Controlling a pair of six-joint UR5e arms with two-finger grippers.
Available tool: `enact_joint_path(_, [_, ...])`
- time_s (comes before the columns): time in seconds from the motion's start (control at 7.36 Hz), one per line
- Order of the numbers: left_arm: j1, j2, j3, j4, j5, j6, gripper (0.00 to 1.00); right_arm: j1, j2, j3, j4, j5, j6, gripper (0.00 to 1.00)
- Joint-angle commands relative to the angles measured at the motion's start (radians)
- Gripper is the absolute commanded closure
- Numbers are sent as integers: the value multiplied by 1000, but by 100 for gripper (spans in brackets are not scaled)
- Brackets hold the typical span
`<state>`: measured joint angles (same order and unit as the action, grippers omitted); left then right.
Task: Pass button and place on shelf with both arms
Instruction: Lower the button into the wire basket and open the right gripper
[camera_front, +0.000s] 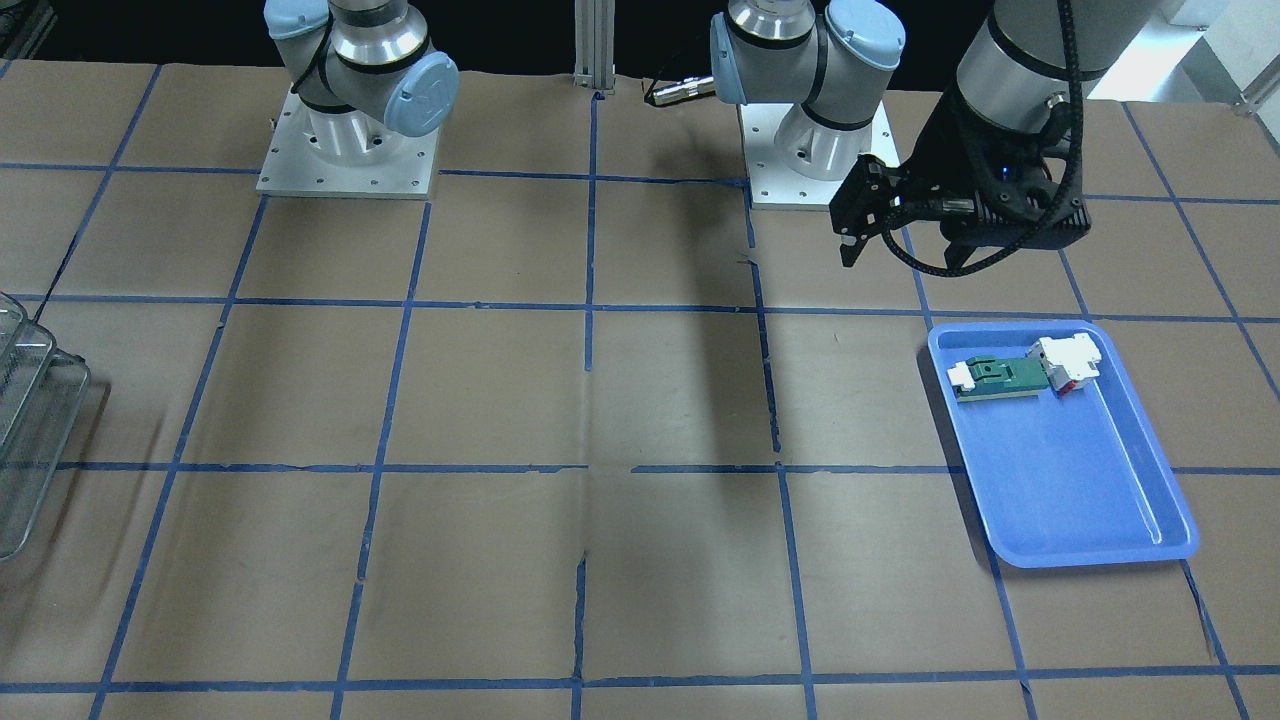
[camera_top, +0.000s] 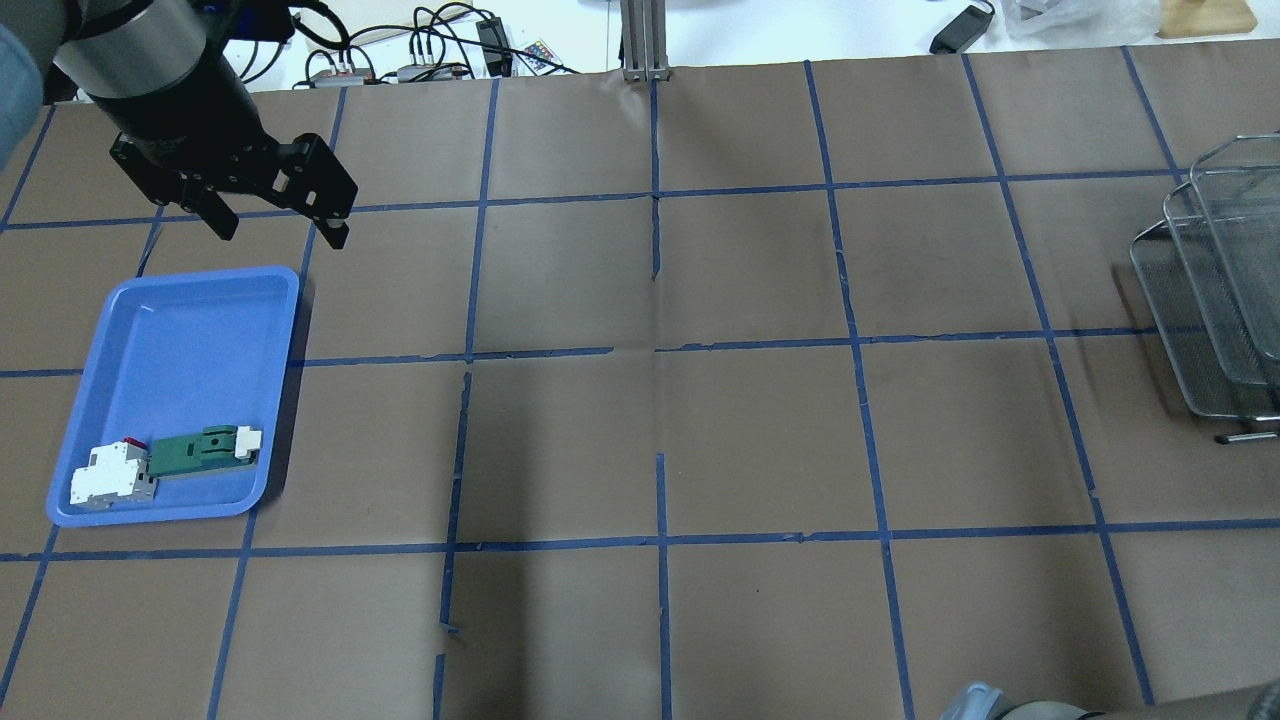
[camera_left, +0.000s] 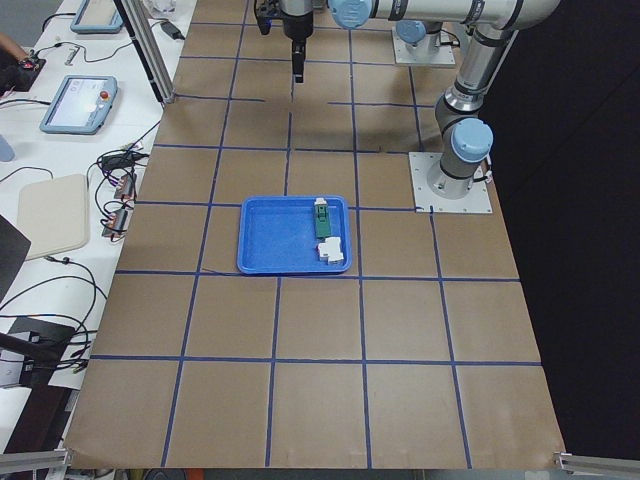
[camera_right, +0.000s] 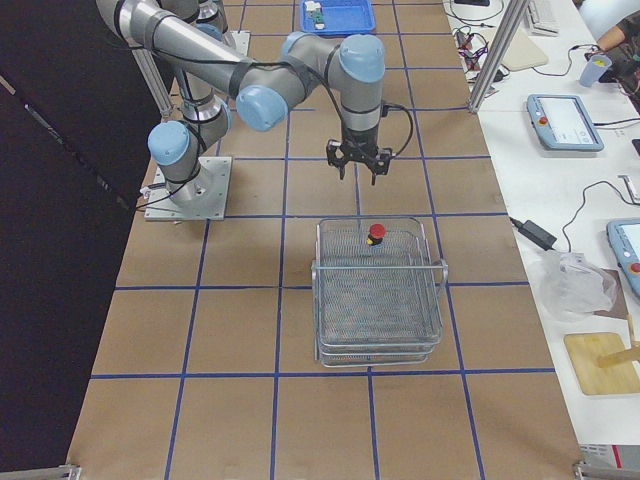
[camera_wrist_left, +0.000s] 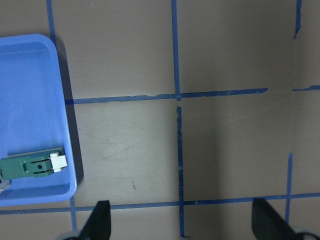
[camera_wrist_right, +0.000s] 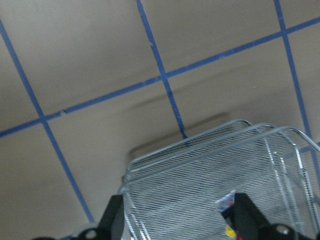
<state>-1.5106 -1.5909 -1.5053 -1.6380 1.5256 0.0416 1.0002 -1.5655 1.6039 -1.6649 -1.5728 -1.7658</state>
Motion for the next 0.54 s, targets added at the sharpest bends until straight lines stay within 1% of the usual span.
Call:
enact_joint_path(0.0, [-11, -3, 4, 19, -15, -29, 0, 160, -134, 47, 149, 29, 376, 11])
enact_joint_path(0.14, [-19, -9, 0, 61, -16, -29, 0, 267, -142, 39, 140, 34, 529, 3])
enact_joint_path(0.27, [-25, -15, 4, 61, -16, -31, 0, 373, -136, 28, 108, 30, 707, 0])
enact_joint_path(0.41, [-29, -14, 4, 61, -15, -28, 0, 470, -133, 28, 102, 34, 940, 0])
